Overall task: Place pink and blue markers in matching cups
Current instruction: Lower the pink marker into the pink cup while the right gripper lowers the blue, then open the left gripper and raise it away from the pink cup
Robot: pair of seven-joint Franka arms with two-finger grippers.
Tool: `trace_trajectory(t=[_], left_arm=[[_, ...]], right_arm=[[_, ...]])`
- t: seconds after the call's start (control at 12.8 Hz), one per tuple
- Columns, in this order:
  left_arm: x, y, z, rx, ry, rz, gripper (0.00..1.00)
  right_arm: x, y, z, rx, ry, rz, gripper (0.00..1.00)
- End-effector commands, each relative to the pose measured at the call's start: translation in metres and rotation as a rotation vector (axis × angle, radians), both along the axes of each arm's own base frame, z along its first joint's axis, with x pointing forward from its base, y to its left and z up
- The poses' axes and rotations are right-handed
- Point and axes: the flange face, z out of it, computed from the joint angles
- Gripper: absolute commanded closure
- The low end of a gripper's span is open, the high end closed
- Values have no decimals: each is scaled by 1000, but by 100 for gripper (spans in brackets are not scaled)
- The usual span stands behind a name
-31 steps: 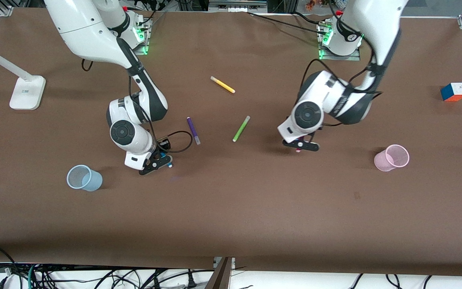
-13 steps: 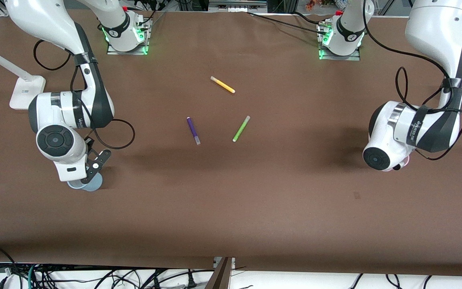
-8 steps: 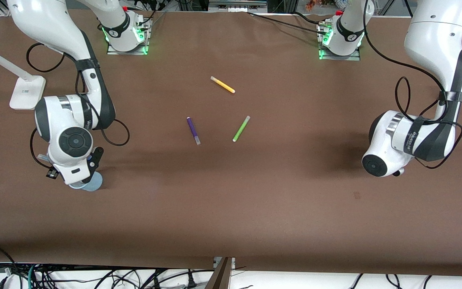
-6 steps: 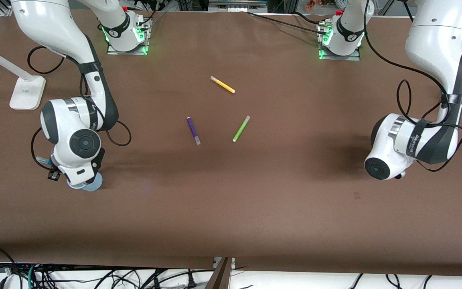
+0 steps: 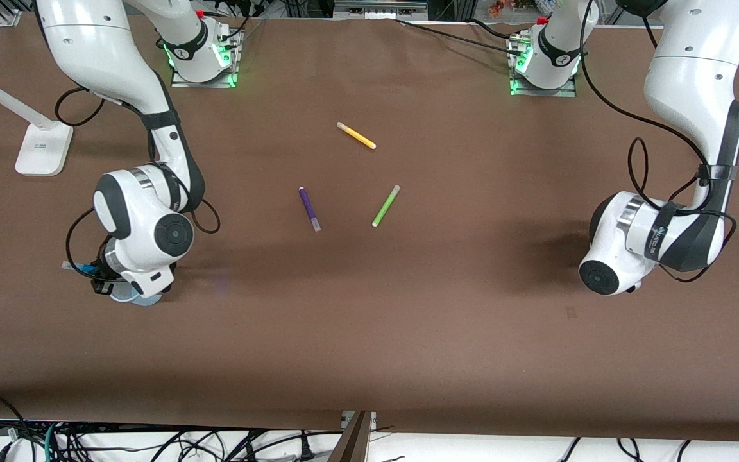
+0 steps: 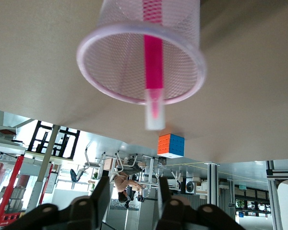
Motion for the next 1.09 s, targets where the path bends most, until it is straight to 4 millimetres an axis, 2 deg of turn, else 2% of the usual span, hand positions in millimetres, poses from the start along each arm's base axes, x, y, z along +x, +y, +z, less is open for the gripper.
trace_trajectory(t=[0.0, 0.16, 0.31, 0.55, 0.78, 0.94, 1.01], left_arm=[[9, -7, 19, -13, -23, -10, 0], [12, -15, 65, -91, -100, 41, 0], [24, -34, 115, -175, -230, 107, 0], [30, -60, 192, -361, -431, 284, 0], [14, -74, 255, -532, -541, 458, 0], [3, -70, 297, -603, -636, 604, 0], [-4, -74, 323, -642, -689, 643, 0]], right_arm=[[3, 0, -6, -41, 19, 52, 100], [5, -6, -9, -52, 16, 69, 100], [5, -5, -17, -61, 24, 80, 100], [6, -2, -28, -73, 25, 96, 100], [6, -1, -38, -76, 29, 106, 100], [6, 0, -38, -77, 28, 106, 100], [5, 1, -40, -78, 31, 107, 97]])
